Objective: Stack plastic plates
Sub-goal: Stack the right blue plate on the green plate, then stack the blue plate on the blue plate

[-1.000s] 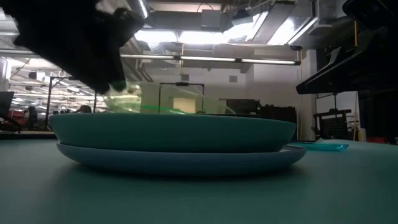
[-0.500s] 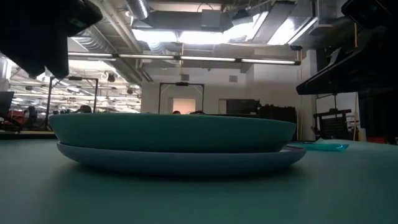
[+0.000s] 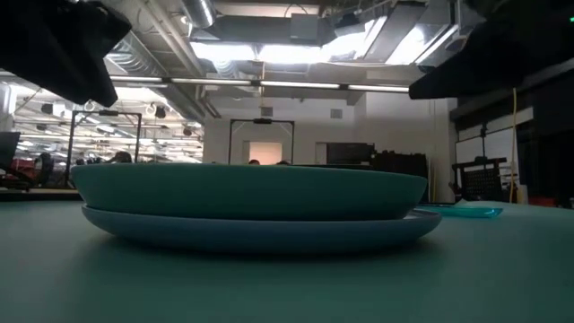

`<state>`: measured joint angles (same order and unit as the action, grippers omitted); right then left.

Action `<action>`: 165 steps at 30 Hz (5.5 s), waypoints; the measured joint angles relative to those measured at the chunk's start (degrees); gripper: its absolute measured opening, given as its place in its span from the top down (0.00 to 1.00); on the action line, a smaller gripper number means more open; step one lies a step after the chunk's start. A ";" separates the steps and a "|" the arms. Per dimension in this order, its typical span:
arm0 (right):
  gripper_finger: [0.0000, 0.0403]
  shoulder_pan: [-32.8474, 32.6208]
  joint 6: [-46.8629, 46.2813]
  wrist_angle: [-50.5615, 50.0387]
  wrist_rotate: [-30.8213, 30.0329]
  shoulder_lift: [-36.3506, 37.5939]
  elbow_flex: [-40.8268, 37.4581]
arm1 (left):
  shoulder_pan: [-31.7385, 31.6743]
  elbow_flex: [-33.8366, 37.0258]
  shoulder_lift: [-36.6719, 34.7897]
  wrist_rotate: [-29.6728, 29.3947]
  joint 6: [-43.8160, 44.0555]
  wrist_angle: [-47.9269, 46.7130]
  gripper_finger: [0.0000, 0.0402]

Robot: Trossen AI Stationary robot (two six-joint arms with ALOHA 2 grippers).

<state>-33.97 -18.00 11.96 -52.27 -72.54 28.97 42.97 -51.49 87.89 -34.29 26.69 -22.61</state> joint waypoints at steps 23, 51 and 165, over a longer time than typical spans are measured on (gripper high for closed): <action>0.48 36.76 -2.22 -31.10 24.23 4.97 -0.04 | -8.47 30.50 -9.32 1.95 -15.02 54.34 0.74; 0.68 42.31 -6.47 -26.71 16.60 -13.56 0.17 | -8.45 30.52 -9.30 1.99 -13.47 54.21 0.74; 0.58 16.42 17.34 -28.40 38.19 -15.14 31.09 | -1.30 29.29 -10.79 5.25 -8.80 53.53 0.74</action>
<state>-17.55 -0.66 -16.44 -14.08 -87.68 60.06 41.67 -22.20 77.10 -29.04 17.89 30.92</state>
